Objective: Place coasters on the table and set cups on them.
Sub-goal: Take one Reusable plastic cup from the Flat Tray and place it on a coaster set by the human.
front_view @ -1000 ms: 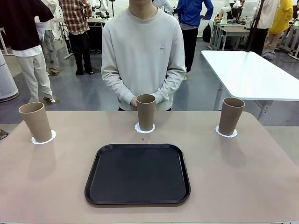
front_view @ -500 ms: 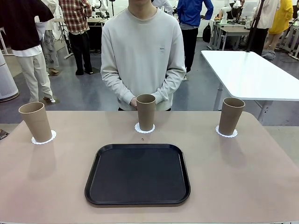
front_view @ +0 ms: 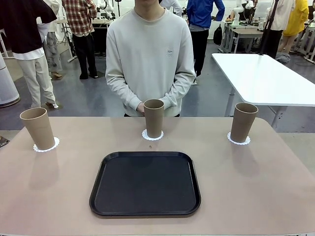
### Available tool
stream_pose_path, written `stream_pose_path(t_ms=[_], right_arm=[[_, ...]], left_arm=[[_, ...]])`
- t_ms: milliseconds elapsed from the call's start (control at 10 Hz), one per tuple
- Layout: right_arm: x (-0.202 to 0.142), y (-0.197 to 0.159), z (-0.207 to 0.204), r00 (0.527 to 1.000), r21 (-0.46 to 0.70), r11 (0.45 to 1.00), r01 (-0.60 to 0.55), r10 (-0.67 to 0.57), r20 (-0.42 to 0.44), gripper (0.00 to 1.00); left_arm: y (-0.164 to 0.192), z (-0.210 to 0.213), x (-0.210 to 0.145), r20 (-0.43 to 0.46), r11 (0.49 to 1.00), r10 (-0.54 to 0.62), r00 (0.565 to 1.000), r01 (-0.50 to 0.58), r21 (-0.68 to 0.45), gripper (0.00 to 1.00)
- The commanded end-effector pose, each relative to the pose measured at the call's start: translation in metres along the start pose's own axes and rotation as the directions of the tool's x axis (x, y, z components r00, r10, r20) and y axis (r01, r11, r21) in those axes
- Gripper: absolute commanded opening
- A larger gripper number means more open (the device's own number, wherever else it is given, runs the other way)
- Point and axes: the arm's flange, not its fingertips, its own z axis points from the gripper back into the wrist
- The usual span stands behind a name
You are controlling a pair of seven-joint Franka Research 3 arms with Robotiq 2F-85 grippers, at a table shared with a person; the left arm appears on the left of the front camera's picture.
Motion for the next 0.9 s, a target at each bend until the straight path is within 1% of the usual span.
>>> stream_pose_path(t_ms=[0,800], right_arm=[[-0.0016,-0.0004,-0.0005,1.0,0.008,1.0,-0.003,0.003,0.005,1.0],[-0.0016,-0.0004,-0.0005,1.0,0.008,1.0,-0.003,0.003,0.005,1.0]], left_arm=[[-0.0026,0.0039,-0.0042,-0.008,1.0,0.003,1.0,-0.003,0.013,1.0],[-0.0026,0.0039,-0.0042,-0.008,1.0,0.003,1.0,-0.003,0.013,1.0]])
